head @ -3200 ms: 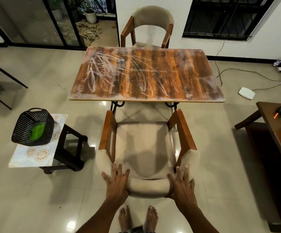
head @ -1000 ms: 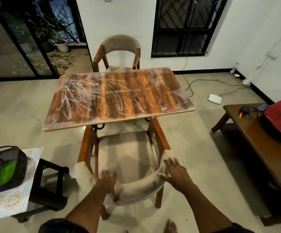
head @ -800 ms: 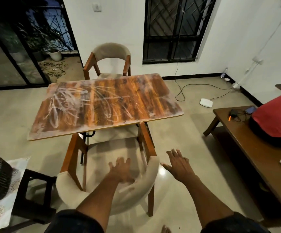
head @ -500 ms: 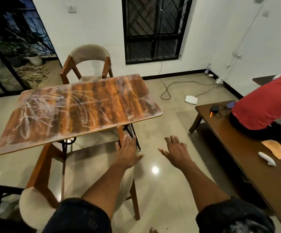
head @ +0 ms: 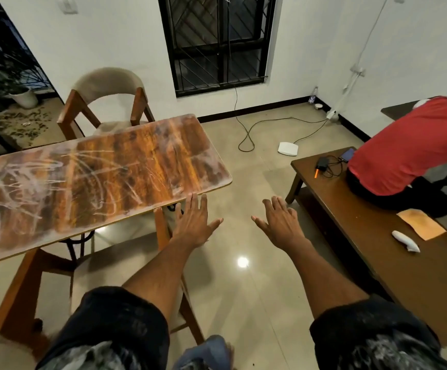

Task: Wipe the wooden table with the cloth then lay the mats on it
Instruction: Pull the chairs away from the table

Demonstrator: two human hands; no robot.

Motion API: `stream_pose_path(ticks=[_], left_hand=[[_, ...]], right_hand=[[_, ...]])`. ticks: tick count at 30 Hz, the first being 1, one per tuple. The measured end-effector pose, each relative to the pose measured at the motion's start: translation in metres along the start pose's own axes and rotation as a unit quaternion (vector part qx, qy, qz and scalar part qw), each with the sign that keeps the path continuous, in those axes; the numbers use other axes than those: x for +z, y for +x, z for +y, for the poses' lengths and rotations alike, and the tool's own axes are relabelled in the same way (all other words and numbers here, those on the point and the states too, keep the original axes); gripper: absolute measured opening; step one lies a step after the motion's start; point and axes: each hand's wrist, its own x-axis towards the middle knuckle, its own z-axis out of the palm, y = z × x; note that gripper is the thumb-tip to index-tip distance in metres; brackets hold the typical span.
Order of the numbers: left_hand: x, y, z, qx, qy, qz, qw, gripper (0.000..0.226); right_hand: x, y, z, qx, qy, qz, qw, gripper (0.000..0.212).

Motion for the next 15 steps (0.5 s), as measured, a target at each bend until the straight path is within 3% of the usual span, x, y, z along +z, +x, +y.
stream_pose_path(ticks=[15], left_hand=[[0.002, 0.179, 0.035, 0.002, -0.028, 0.009, 1.000, 0.095]], right_hand=[[-0.039, 0.155, 0.053, 0.004, -0.007, -0.006, 1.000, 0.069]])
